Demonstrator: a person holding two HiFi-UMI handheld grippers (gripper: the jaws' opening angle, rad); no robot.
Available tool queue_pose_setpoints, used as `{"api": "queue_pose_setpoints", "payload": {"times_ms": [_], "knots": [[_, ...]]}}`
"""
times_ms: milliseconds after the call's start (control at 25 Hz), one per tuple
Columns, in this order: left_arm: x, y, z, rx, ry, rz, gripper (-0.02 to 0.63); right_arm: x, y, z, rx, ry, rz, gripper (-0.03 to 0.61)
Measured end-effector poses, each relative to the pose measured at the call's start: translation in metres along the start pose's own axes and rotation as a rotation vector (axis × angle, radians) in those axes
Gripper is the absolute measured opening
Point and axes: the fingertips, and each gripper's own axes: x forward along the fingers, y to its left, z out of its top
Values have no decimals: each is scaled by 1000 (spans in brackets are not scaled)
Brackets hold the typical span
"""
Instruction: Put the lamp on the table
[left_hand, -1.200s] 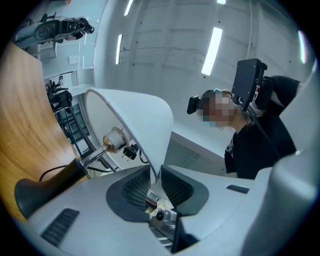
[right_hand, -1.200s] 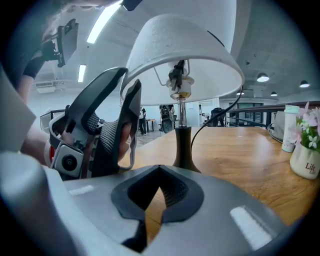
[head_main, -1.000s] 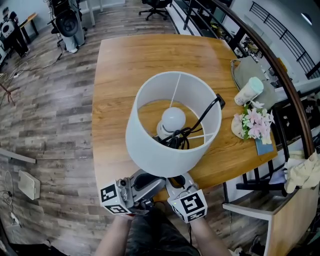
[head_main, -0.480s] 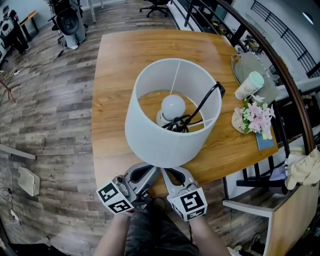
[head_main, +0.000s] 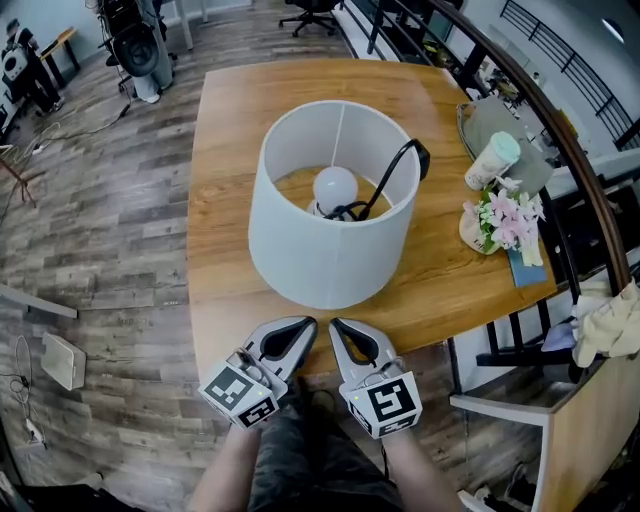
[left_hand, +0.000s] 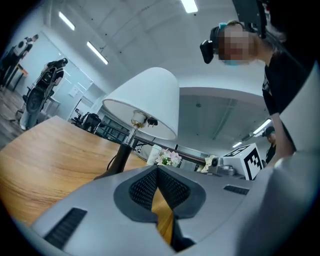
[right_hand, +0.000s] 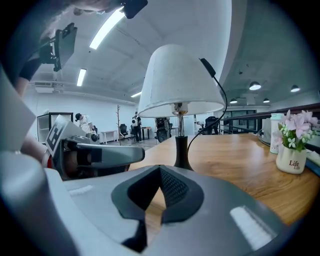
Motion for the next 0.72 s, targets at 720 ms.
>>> {"api": "queue_pose_setpoints", "payload": {"times_ms": [720], "knots": [[-23, -26, 19, 107, 8, 97, -3, -42, 18, 40, -48, -95, -6, 6]]}}
